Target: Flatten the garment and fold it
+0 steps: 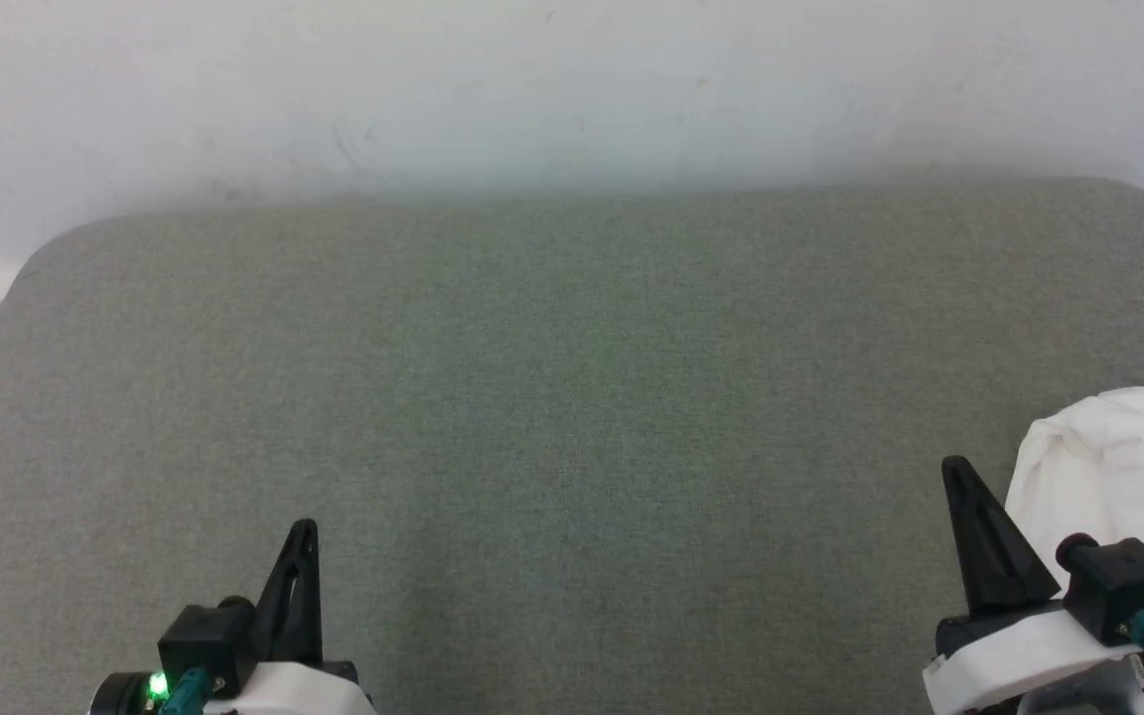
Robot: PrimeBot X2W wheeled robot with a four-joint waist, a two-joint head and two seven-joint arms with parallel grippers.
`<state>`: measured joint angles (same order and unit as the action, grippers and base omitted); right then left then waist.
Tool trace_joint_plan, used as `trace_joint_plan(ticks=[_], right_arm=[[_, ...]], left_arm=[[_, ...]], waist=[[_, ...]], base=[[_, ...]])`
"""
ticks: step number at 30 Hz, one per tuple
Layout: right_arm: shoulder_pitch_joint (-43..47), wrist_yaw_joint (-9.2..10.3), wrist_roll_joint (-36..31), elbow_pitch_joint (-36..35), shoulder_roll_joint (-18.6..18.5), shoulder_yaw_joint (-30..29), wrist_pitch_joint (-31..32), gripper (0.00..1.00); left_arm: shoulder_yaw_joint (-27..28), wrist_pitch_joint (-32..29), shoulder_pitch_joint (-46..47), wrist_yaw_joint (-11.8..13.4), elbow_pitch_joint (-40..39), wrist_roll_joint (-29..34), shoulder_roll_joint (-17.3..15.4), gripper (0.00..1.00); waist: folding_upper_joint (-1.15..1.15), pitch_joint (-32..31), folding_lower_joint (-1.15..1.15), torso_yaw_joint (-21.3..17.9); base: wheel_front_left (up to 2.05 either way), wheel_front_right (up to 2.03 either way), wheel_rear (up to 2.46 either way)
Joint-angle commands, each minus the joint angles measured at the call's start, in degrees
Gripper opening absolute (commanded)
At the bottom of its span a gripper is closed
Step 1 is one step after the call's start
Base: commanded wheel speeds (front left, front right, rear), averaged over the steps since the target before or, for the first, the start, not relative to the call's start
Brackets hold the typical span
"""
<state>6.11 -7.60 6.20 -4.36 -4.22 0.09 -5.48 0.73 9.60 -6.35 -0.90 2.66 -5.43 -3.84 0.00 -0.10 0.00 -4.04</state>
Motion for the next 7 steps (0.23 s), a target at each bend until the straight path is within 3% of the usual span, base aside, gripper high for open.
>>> trace_joint_plan(ticks=[1, 7], right_arm=[[-1.06, 0.04, -0.51, 0.29, 0.27, -0.03, 0.34, 0.0], [-1.44, 0.04, -0.93, 0.6, 0.35, -0.04, 0.72, 0.0]], left_arm=[[-0.07, -0.21, 1.3, 0.29, -0.42, 0.65, 0.19, 0.0], [-0.12, -0.91, 1.68, 0.33, -0.59, 1.01, 0.25, 0.0]], waist=[[0.0, 0.0, 0.0, 0.06], [0.0, 0.01, 0.0, 0.36]], base=[[0.0, 0.0, 0.0], [0.0, 0.0, 0.0]])
